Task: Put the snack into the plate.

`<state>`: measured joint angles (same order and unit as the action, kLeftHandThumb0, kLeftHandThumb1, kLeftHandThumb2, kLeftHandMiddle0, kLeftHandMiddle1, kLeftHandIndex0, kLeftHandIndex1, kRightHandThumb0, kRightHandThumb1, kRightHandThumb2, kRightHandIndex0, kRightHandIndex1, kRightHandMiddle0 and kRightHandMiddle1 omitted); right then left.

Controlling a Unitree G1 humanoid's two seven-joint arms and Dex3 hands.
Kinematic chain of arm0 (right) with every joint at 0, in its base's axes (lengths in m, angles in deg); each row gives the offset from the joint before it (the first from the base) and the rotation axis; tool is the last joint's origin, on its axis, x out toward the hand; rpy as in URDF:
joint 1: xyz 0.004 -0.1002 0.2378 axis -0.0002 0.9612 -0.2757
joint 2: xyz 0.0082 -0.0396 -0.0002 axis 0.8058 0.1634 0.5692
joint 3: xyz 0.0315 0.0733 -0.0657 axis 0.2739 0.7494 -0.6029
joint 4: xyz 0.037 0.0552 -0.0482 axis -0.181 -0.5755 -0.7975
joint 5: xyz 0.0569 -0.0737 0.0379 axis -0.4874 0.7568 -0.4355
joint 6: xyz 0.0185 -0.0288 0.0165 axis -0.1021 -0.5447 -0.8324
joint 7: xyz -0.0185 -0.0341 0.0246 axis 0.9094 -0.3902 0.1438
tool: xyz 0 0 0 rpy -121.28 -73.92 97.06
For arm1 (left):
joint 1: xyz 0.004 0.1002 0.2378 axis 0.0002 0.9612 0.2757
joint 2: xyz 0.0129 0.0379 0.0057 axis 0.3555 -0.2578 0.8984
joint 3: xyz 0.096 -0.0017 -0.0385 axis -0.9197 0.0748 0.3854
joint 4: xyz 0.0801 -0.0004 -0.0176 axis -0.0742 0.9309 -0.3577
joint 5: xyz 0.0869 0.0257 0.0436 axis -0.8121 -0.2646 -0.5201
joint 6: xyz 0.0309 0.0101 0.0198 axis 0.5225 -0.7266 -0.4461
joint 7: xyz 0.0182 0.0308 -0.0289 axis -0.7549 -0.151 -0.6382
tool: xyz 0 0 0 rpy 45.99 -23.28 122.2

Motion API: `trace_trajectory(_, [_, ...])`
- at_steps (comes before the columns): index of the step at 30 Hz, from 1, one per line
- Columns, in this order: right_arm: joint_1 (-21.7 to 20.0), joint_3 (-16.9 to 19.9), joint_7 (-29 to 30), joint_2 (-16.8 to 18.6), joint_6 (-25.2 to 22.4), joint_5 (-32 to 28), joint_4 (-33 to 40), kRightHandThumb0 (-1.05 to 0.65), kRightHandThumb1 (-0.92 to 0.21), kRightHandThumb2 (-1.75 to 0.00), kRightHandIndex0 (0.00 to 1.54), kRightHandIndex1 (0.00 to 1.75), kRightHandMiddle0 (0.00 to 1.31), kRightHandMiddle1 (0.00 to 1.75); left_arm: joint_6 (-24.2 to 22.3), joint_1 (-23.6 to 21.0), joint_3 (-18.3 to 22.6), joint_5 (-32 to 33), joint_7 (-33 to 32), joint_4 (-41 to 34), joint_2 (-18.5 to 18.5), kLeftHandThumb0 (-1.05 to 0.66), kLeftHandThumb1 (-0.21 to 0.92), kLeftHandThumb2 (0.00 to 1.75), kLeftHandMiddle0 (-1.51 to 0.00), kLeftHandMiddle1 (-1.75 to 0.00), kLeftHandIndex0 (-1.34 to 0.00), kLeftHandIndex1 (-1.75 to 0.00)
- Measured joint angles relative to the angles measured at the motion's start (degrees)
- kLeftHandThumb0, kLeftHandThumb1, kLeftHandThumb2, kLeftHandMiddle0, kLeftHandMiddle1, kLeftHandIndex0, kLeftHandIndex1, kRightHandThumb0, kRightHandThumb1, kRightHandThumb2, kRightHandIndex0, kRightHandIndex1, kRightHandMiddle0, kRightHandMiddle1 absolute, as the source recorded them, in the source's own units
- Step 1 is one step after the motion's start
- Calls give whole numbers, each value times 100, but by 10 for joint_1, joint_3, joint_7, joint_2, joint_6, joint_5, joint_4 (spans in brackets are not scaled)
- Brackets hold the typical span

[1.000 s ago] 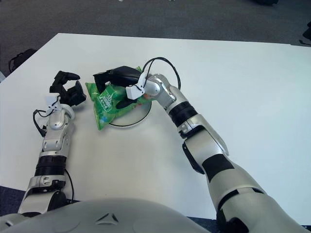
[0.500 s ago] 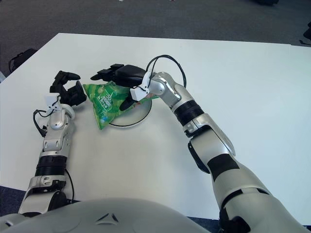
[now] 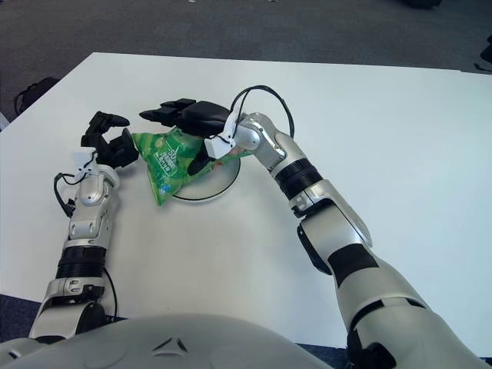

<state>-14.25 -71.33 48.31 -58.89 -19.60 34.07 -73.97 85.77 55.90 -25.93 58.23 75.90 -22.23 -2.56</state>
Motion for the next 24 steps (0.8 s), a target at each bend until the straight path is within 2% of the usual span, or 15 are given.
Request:
trace_trajectory(3, [0, 10, -8, -2, -11, -11, 12, -75, -69, -41, 0, 0, 0, 0, 1, -1, 0, 0, 4, 3, 1, -44, 45, 115, -119, -175, -51, -175])
trace_trajectory(6, [-1, 26, -42, -11, -31, -40, 32, -76, -74, -38, 0, 0, 0, 0, 2, -3, 1, 2, 6, 7, 1, -44, 45, 115, -119, -175, -50, -175])
trace_trajectory(12, [-14, 49, -93, -43, -67, -65, 62, -77, -76, -34, 0, 0, 0, 0, 4, -4, 3, 4, 9, 12, 1, -44, 45, 114, -119, -175, -50, -175])
trace_trajectory(18, [-21, 60, -98, -69, -72, -64, 75, -81, -76, -32, 0, 0, 0, 0, 7, -5, 4, 4, 10, 15, 2, -44, 46, 114, -120, -175, -50, -175])
trace_trajectory(22, [-26, 69, -91, -88, -64, -62, 55, -88, -80, -26, 0, 0, 0, 0, 9, -7, 5, 4, 11, 18, 2, -43, 46, 114, -121, -175, -50, -175])
trace_trajectory(24, [-25, 76, -81, -99, -55, -60, 40, -95, -86, -22, 0, 0, 0, 0, 9, -8, 5, 4, 12, 19, 2, -43, 47, 113, -122, -175, -49, -175])
